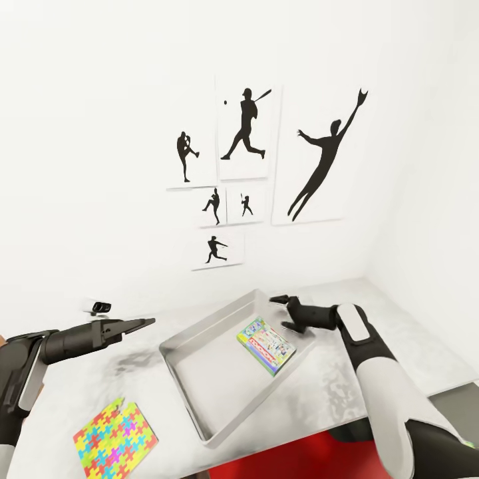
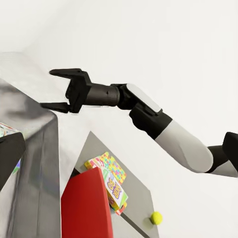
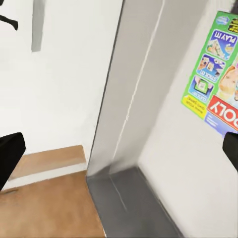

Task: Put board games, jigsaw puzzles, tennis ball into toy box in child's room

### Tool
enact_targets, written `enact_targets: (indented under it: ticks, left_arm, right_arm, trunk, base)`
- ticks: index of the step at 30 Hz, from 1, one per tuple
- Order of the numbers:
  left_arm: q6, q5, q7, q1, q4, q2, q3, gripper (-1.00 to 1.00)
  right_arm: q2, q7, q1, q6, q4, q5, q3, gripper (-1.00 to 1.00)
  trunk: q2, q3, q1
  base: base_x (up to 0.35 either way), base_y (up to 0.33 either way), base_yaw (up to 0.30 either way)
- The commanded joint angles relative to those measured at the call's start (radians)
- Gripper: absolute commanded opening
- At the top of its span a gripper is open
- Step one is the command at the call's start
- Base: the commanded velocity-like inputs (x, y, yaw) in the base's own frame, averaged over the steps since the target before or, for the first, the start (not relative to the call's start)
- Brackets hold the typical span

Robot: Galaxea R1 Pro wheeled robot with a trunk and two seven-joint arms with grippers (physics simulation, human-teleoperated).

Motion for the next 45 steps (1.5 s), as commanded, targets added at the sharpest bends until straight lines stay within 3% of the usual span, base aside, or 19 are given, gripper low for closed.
enact_targets:
  ticks: [1, 8, 13, 21, 27, 31, 45]
  left_arm:
    - [0.011, -0.001, -0.004, -0.001, 0.0, 0.0, 0.0, 1.0]
    - [0.011, -0.001, -0.004, -0.001, 0.0, 0.0, 0.005, 1.0]
    - [0.011, -0.001, -0.004, -0.001, 0.0, 0.0, 0.006, 1.0]
    - [0.011, -0.001, -0.004, -0.001, 0.0, 0.0, 0.007, 1.0]
    - [0.011, -0.002, -0.004, -0.001, 0.0, 0.0, 0.016, 1.0]
    - [0.011, -0.001, -0.004, -0.001, 0.0, 0.0, 0.019, 1.0]
    - [0.01, -0.001, -0.004, -0.001, 0.0, 0.0, 0.021, 1.0]
  right_arm:
    - [0.002, 0.035, 0.006, 0.006, -0.021, 0.009, -0.005, 1.0]
    - [-0.006, 0.275, 0.028, -0.008, -0.079, 0.018, 0.001, 1.0]
    - [-0.009, 0.343, 0.071, -0.019, -0.09, 0.024, 0.001, 1.0]
    - [-0.007, 0.443, 0.209, -0.052, -0.222, 0.025, 0.006, 1.0]
    - [-0.008, 0.59, 0.349, -0.125, -0.368, 0.029, 0.008, 1.0]
    - [-0.011, 0.655, 0.402, -0.174, -0.43, 0.032, 0.008, 1.0]
    - [-0.019, 0.694, 0.418, -0.197, -0.465, 0.032, 0.016, 1.0]
  trunk:
    - [-0.002, -0.002, 0.001]
    - [-0.002, -0.002, 0.001]
    - [-0.002, -0.002, 0.001]
    - [-0.002, 0.003, 0.001]
    - [-0.002, 0.011, 0.001]
    - [-0.002, 0.017, 0.001]
    - [-0.002, 0.035, 0.001]
  base:
    - [0.0, 0.0, 0.0]
    - [0.0, 0.0, 0.0]
    - [0.0, 0.0, 0.0]
    - [0.0, 0.0, -0.09]
    - [0.0, 0.0, -0.147]
    - [0.0, 0.0, -0.145]
    - [-0.088, 0.092, -0.133]
